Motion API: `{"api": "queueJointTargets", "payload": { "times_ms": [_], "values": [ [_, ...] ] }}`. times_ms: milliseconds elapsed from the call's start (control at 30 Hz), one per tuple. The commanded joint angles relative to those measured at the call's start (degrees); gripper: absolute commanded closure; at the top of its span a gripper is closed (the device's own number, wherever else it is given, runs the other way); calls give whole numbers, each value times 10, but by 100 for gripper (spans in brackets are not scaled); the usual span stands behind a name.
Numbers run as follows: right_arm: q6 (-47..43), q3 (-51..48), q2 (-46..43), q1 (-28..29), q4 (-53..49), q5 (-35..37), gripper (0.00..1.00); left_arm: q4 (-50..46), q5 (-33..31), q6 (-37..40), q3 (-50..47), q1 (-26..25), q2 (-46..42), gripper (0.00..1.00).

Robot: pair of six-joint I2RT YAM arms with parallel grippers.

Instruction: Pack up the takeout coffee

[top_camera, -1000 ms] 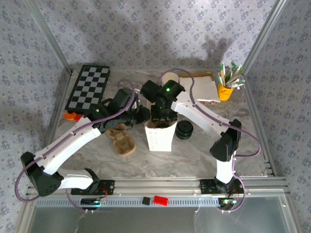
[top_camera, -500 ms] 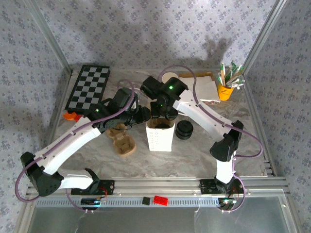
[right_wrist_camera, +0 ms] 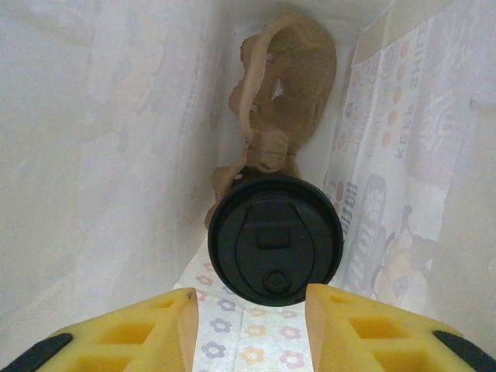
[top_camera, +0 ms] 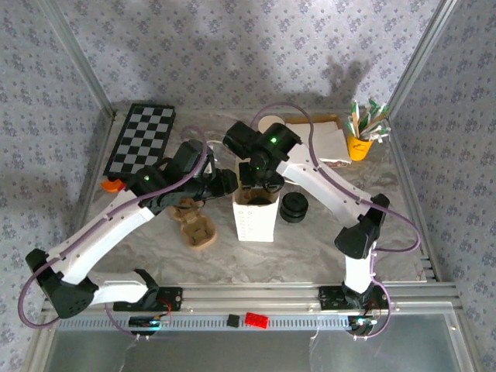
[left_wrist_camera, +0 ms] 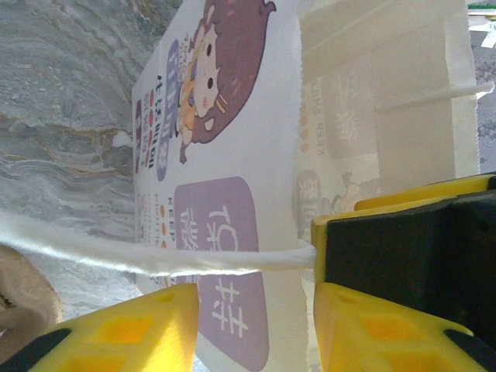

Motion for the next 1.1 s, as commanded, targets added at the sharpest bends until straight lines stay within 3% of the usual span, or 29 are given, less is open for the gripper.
{"api": "queueJointTargets", "payload": {
  "times_ms": [0, 733, 1067],
  "values": [
    [-2, 17, -23, 5, -24, 9, 59, -21, -9, 13, 25, 5, -21, 55],
    [-8, 88, -25, 19, -51, 19, 66, -28, 24, 43, 36, 29, -71, 49],
    [-80, 144, -70, 7, -42, 37, 62, -49, 31, 120, 79, 77, -107, 44]
  ]
}}
